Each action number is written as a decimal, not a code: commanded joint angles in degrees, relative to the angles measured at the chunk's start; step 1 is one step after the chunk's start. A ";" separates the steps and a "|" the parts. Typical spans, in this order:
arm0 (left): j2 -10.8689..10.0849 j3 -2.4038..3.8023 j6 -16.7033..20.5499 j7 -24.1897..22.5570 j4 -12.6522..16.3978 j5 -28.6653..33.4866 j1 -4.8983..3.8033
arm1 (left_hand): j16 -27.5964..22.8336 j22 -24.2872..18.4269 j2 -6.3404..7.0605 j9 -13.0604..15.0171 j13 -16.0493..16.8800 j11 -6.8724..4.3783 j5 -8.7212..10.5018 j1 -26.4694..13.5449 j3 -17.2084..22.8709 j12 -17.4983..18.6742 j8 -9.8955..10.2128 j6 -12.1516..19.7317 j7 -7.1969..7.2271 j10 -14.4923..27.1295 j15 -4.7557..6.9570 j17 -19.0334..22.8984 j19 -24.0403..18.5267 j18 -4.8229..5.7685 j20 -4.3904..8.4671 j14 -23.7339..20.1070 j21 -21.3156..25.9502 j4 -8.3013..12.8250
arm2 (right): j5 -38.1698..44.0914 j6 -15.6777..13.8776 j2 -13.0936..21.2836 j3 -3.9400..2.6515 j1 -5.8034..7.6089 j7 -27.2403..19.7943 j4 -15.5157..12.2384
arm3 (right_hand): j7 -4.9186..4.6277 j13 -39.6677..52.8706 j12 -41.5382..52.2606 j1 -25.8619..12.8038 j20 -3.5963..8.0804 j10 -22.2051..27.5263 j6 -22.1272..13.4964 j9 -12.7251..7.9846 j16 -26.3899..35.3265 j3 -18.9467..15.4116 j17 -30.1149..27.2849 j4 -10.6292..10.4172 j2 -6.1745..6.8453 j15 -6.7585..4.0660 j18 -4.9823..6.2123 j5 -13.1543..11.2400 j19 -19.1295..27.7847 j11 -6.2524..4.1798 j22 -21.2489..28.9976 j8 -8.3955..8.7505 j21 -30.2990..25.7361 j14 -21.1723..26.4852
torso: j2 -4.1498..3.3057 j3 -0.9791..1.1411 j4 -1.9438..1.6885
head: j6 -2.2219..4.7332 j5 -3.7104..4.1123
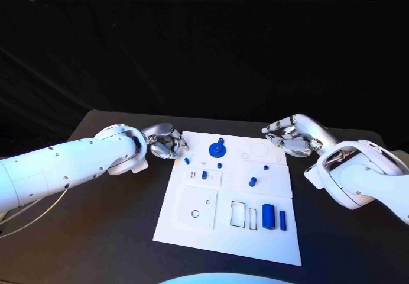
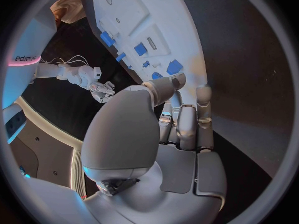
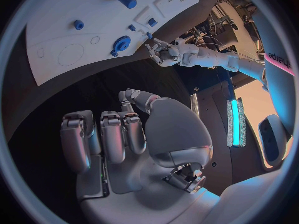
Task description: Assemble the parts on the task board
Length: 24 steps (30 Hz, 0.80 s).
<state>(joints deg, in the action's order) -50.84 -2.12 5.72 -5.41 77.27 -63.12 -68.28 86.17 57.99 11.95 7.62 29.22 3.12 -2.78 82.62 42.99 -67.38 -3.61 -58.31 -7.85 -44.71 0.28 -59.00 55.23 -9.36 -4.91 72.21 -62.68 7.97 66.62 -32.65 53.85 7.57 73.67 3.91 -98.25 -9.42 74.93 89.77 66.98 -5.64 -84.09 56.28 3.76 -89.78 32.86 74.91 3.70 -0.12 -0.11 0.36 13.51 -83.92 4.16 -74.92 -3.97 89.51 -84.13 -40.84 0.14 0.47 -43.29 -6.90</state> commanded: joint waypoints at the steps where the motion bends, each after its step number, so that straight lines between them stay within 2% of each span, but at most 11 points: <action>1: -0.96 0.17 -3.79 3.38 0.92 6.04 -1.62 | -1.50 -1.67 -0.42 -0.34 -1.98 0.57 -0.20 -2.06 0.19 2.75 -0.08 0.56 -0.53 -0.83 -0.36 3.94 -1.13 -1.27 -0.56 -1.98 1.90 -1.69 | 0.21 -0.15 0.04 -0.02 0.00 0.17 0.07 | -0.28 15.07 0.23 0.28 -0.41 -5.91 0.27 0.04 -0.22 -0.35 15.09 0.09 0.39 0.37 -0.24 -0.39 -5.87 0.47 -14.84 0.33 0.01 -5.87 | -0.02 0.02 -0.02 | -0.03 0.11; 3: -1.99 0.19 -4.79 5.19 1.76 8.11 -2.78 | -2.44 -2.80 -1.12 -0.42 -2.94 0.81 -0.15 -5.08 -0.48 4.00 -0.19 0.55 -0.61 -1.35 -0.76 5.97 -1.04 -1.26 -1.03 -2.58 3.38 -4.76 | 0.21 -0.12 0.00 -0.02 0.00 0.21 0.21 | -0.31 15.07 0.23 0.30 -0.42 -5.91 0.25 0.04 -0.22 -0.46 15.09 0.11 0.45 0.39 -0.23 -0.40 -5.85 0.49 -14.83 0.34 -0.02 -5.87 | 0.02 0.01 -0.04 | -0.05 0.12; 5: -3.31 0.21 -4.69 8.00 3.21 10.65 -3.84 | -2.64 -4.06 -1.56 0.10 -3.14 0.71 -1.17 -11.15 -3.76 3.86 -1.05 -1.27 -0.15 -2.78 -0.95 5.23 -0.56 -1.27 -1.37 -1.36 4.97 -10.59 | 0.18 -0.11 -0.03 -0.02 0.00 0.26 0.44 | -0.32 15.07 0.23 0.30 -0.43 -5.91 0.24 0.04 -0.22 -0.53 15.09 0.13 0.49 0.40 -0.23 -0.40 -5.85 0.50 -14.82 0.34 -0.03 -5.87 | 0.11 0.09 0.07 | -0.06 0.07; 6: -3.65 0.21 -4.69 9.26 3.66 11.39 -4.20 | -2.87 -4.92 -1.84 0.67 -3.35 -0.38 -0.15 -12.11 -5.67 3.92 -1.35 -2.09 0.87 -3.70 0.19 4.69 0.91 -1.32 -1.29 -0.14 6.02 -13.11 | 0.15 -0.11 -0.03 -0.02 0.00 0.26 0.53 | -0.32 15.07 0.23 0.30 -0.43 -5.91 0.24 0.04 -0.22 -0.53 15.09 0.13 0.49 0.40 -0.23 -0.40 -5.85 0.50 -14.82 0.34 -0.03 -5.87 | 0.12 0.09 0.06 | -0.07 0.06; 8: -4.19 0.20 -5.22 12.83 4.55 12.70 -5.01 | -2.57 -3.91 -1.21 1.31 -3.40 -0.15 -0.53 -15.55 -8.87 3.70 -1.77 -3.07 0.94 -4.91 -0.05 1.95 3.69 -0.71 -0.78 1.91 5.15 -16.96 | -0.01 -0.11 -0.04 -0.01 0.00 0.22 0.81 | -0.33 15.07 0.23 0.30 -0.45 -5.91 0.25 0.04 -0.22 -0.64 15.09 0.14 0.54 0.41 -0.22 -0.41 -5.84 0.52 -14.81 0.33 -0.06 -5.87 | 0.11 0.07 -0.04 | -0.07 0.11; 10: -4.45 0.18 -6.43 16.92 5.35 13.36 -5.53 | -1.43 -1.12 -1.46 2.93 -3.39 -1.45 -0.28 -16.54 -13.83 3.25 -2.57 -4.37 1.98 -8.01 1.22 -3.87 9.65 0.44 0.17 6.26 2.15 -20.64 | -0.38 -0.10 -0.07 -0.01 0.01 0.07 1.13 | -0.33 15.07 0.23 0.31 -0.45 -5.91 0.25 0.04 -0.22 -0.68 15.09 0.14 0.56 0.42 -0.22 -0.42 -5.83 0.52 -14.80 0.32 -0.07 -5.87 | 0.13 0.04 -0.09 | -0.05 0.21; 11: -4.48 0.16 -7.36 19.07 5.70 13.56 -5.71 | -1.00 0.29 -1.38 3.49 -3.41 -1.32 -0.31 -17.51 -15.49 3.26 -3.08 -5.12 2.12 -8.66 1.20 -6.28 11.43 0.83 0.50 7.58 0.81 -21.94 | -0.66 -0.12 -0.08 -0.01 0.01 -0.10 1.31 | -0.35 15.07 0.23 0.30 -0.47 -5.91 0.25 0.04 -0.22 -0.82 15.09 0.15 0.64 0.44 -0.20 -0.42 -5.79 0.54 -14.76 0.32 -0.16 -5.87 | 0.13 0.04 -0.04 | -0.02 0.14; 14: -4.22 0.11 -9.73 25.73 6.60 14.04 -6.01 | 0.57 4.95 -2.09 5.23 -3.00 -1.37 -0.16 -19.46 -20.12 2.63 -5.41 -7.03 2.04 -11.66 1.44 -13.62 16.64 2.19 0.97 11.33 -3.75 -24.44 | -1.98 -0.24 -0.12 -0.01 0.01 -1.08 2.01 | -0.32 15.07 0.23 0.28 -0.54 -5.91 0.45 0.08 -0.22 -1.32 15.09 0.15 0.88 0.47 -0.09 -0.45 -5.60 0.54 -14.54 0.22 -0.58 -5.87 | 0.17 0.01 -0.01 | 0.08 0.08; 17: -3.64 0.02 -11.17 31.90 7.19 15.05 -6.17 | 1.10 6.85 -4.42 7.40 4.49 -2.11 -0.21 -19.68 -25.28 -0.48 -8.32 -6.69 2.79 -17.58 2.16 -16.91 19.38 2.77 1.49 13.00 -5.65 -24.53 | -4.56 -0.62 -0.19 -0.01 0.01 -2.92 3.05 | -0.12 14.96 0.11 0.28 -0.60 -5.82 1.11 0.18 -0.22 -2.33 15.09 0.14 1.33 0.38 0.46 -0.42 -4.64 0.39 -13.48 0.00 -2.71 -5.87 | 0.24 0.00 -0.03 | 0.10 0.07; 21: -2.38 -0.13 -11.54 37.99 7.29 15.84 -6.27 | 1.68 8.48 -6.54 10.01 12.08 -2.87 -0.22 -18.61 -29.89 -3.70 -11.78 -5.84 3.59 -22.41 2.92 -20.60 21.22 3.26 2.03 14.50 -7.13 -24.61 | -11.03 -0.94 -0.44 0.00 0.05 -6.83 5.04 | -0.06 8.40 -7.50 0.50 -0.48 0.06 0.87 0.13 4.28 -5.16 9.44 -0.36 1.97 0.22 3.30 0.58 1.07 0.17 -7.38 0.03 -14.90 -3.83 | 0.26 0.03 -0.07 | 0.14 0.04; 24: -1.28 -0.26 -10.88 40.54 7.02 16.06 -6.31 | 1.85 9.06 -7.74 11.52 14.05 -3.20 -0.22 -17.74 -32.44 -4.28 -13.75 -5.05 3.91 -23.64 3.21 -21.89 21.90 3.44 2.27 14.99 -7.65 -24.65 | -16.68 -0.64 -0.74 0.00 0.18 -9.80 6.75 | -0.23 1.39 -15.81 0.75 -0.48 6.76 0.37 0.12 11.49 -6.96 1.41 -0.72 2.51 0.18 5.62 1.04 6.66 0.20 -1.19 -0.08 -26.89 -0.30 | 0.25 0.03 -0.07 | 0.20 -0.03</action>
<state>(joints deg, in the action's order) -52.36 -2.39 -3.32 27.64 84.31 -49.17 -74.44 87.86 67.01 4.54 18.94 43.04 -0.10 -3.15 64.93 10.85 -71.46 -17.11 -63.63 -3.92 -68.17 3.19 -74.95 76.80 -6.69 -2.65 83.98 -70.11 -16.70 57.80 -33.06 53.22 7.59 73.78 -0.60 -91.87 -9.71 74.93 74.83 67.75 -6.15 -77.95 57.03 3.89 -79.02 26.09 74.91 3.02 2.01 -0.11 5.38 14.46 -77.80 4.37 -74.94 -3.97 63.89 -84.13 -40.57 0.16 0.41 -43.19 -6.88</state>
